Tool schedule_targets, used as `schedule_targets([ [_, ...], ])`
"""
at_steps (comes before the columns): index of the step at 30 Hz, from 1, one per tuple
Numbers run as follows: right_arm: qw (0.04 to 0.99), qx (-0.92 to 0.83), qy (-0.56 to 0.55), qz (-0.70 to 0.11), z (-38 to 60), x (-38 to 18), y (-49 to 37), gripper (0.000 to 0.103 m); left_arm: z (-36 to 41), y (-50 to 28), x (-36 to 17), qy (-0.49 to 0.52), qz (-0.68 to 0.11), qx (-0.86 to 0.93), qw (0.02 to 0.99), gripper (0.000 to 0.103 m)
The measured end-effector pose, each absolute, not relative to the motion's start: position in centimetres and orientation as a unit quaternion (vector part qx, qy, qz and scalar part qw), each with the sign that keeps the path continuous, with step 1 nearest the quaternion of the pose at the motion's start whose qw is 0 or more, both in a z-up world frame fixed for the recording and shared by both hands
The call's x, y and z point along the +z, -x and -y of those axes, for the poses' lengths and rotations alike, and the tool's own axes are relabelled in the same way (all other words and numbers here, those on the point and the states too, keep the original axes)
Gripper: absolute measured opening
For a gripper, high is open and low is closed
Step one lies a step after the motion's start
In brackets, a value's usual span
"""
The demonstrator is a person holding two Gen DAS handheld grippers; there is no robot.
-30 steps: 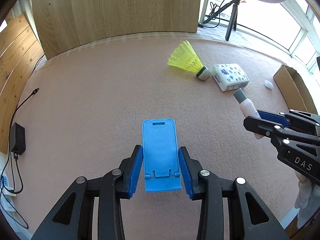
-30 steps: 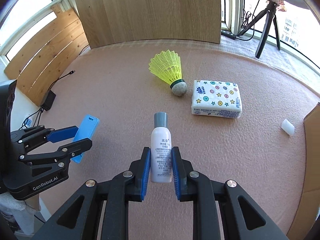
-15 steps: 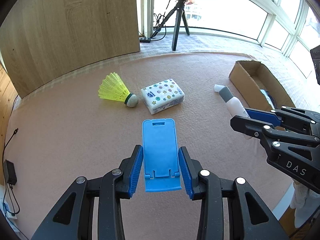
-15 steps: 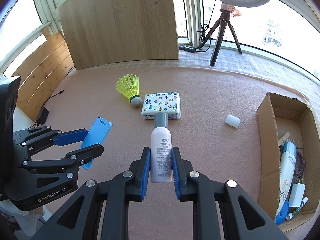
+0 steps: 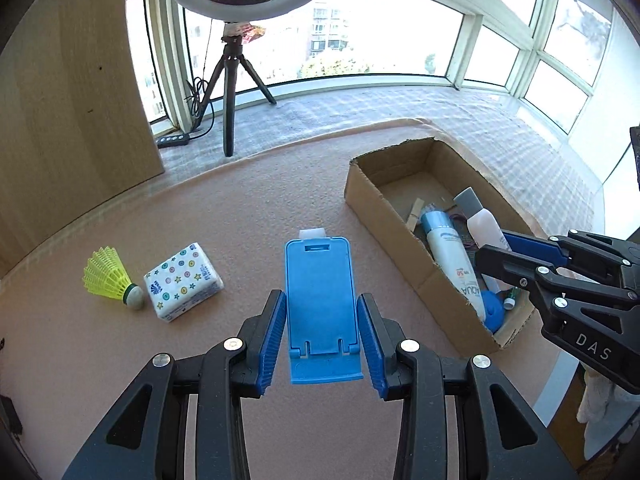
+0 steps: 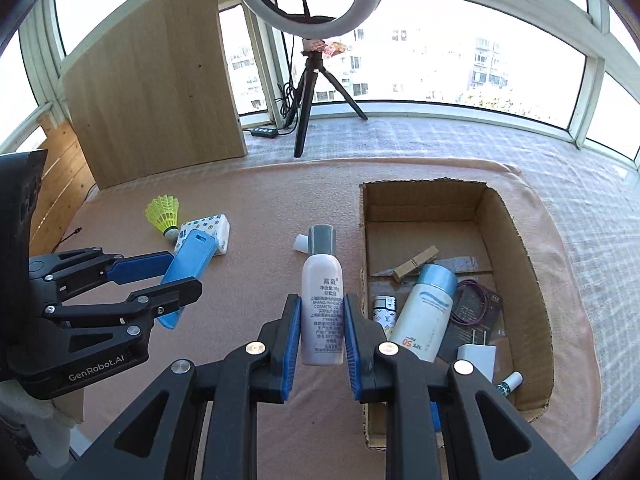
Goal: Organize objects
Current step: 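Carry the phone stand and lotion bottle over the box with both tools, then lower the stand and bottle into the box and open both tools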
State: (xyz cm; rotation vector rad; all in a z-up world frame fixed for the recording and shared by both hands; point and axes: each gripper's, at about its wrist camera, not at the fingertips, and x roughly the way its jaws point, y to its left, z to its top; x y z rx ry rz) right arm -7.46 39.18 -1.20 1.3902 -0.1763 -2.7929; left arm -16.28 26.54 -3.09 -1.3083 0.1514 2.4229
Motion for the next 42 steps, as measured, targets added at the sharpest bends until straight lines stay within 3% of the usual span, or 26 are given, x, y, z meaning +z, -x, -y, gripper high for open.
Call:
schedule_targets([
  [13, -0.072, -0.881, -0.462, 0.076, -48.8, -2.7, 6.6, 0.019, -38.1, 22.9, -4.5, 0.458, -0.089, 0.853, 0.234, 0.04],
  [24, -0.082, -0.869, -0.484, 0.065, -50.1, -4.5, 7.7, 0.019, -42.0, 26.5, -7.2, 0.477, -0.1, 0.84, 0.238, 0.04],
  [25, -0.086, -0.87, -0.481, 0.062, -50.1, -4.5, 7.7, 0.02, -42.1, 26.6, -7.3, 0.479, -0.101, 0.839, 0.237, 0.043],
  [29, -0.1, -0.876, -0.469, 0.048, -50.3, -3.8, 7.7, 0.043, -42.2, 26.8, -7.1, 0.475, -0.101, 0.842, 0.236, 0.059],
  [32, -0.104, -0.878, -0.466, 0.042, -50.2, -3.6, 7.8, 0.043, -41.9, 26.6, -6.7, 0.472, -0.1, 0.844, 0.235, 0.066],
  [37, -0.104, -0.877, -0.467, 0.039, -49.7, -3.5, 8.0, 0.044, -40.8, 26.2, -6.3, 0.473, -0.101, 0.844, 0.23, 0.067],
  [40, -0.102, -0.878, -0.467, 0.034, -49.1, -3.4, 8.1, 0.046, -39.5, 25.8, -5.8, 0.469, -0.098, 0.849, 0.223, 0.079],
  [42, -0.102, -0.879, -0.466, 0.028, -48.7, -3.3, 8.2, 0.048, -38.5, 25.4, -5.5, 0.468, -0.095, 0.851, 0.221, 0.079],
])
